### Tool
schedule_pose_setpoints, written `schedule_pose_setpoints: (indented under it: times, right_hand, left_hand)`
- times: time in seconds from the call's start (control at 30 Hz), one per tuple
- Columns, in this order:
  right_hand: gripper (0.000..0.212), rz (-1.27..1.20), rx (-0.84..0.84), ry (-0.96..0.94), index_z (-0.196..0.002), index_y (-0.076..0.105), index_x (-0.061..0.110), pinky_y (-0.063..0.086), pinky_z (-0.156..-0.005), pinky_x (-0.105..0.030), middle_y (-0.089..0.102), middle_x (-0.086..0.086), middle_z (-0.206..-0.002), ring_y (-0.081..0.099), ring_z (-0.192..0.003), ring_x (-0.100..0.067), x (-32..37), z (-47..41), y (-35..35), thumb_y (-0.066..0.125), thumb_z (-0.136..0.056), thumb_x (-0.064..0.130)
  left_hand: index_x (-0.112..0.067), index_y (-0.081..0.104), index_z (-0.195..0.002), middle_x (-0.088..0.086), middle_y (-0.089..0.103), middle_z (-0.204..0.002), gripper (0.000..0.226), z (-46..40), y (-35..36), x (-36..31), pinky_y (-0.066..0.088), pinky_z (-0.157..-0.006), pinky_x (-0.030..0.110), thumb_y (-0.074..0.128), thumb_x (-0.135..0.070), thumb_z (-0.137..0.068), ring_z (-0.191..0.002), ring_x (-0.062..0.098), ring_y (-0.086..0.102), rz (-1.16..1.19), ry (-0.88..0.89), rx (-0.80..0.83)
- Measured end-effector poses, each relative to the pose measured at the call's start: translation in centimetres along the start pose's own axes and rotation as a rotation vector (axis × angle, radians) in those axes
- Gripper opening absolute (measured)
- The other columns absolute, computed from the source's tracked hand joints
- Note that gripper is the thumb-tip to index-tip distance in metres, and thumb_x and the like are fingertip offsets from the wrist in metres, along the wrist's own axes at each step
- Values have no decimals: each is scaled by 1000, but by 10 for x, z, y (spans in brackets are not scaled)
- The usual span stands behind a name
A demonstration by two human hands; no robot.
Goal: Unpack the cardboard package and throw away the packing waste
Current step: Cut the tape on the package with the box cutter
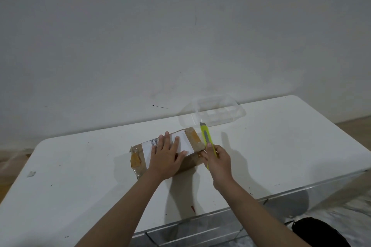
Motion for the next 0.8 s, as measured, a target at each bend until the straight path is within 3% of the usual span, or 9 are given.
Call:
schedule_pose_setpoints:
  times: [0.1,0.3,0.43,0.53,0.63,0.7,0.8]
  right_hand:
    - [29,27,-21,-15,-81,61,12,46,-63,-28,61,-6,-74,56,-68,-19,10,-14,8,51,-95,36]
    - [27,-46,31,38,-76,58,15,41,-59,-32,53,-1,-65,50,-62,-17,11,-53,31,55,-92,36]
    - [23,-43,117,38,-82,58,15,46,-64,-35,57,-3,-71,54,-65,-17,15,-67,55,54,-94,34]
    - [27,33,174,19,-79,59,15,43,-65,-38,57,-4,-71,52,-67,-19,15,-75,69,55,-92,38]
    - [27,126,195,7,-82,60,15,52,-79,-47,67,-12,-84,64,-79,-26,18,-75,71,54,-92,38]
    - [24,194,182,-20,-87,59,15,52,-83,-44,69,-10,-100,67,-88,-23,23,-68,64,49,-95,35]
    - [22,267,158,-29,-99,55,11,48,-69,-32,65,-4,-100,60,-73,-13,23,-56,45,42,-99,29]
  left_hand:
    - [-26,13,-150,9,-2,-160,60,6,-7,0,2,-116,49,19,-53,-97,-147,26,-7,-40,57,29]
    - [-25,22,-147,14,8,-159,57,8,-22,11,4,-116,50,22,-48,-95,-147,29,-2,-215,149,106]
    - [-20,25,-147,4,-2,-160,60,15,-22,17,1,-116,47,39,-47,-95,-147,22,-7,-130,184,108]
    - [-16,17,-149,1,-1,-160,72,18,-19,22,0,-117,44,41,-55,-93,-147,18,-5,-29,182,98]
    - [-16,12,-151,-2,0,-160,77,23,-13,26,1,-117,41,37,-59,-92,-146,13,-5,29,175,42]
    - [-18,8,-151,-5,-3,-160,77,24,-8,29,1,-117,40,33,-59,-92,-145,10,-10,36,172,19]
    - [-21,0,-151,-7,-13,-156,82,23,-5,31,0,-117,38,20,-67,-86,-140,7,-18,19,172,19]
Point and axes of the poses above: each hand's wrist, its own z-axis away from the middle knuckle, its own y-axis out of the palm, x = y × z, the point moved 4 cm from there along -z, towards the middle knuckle
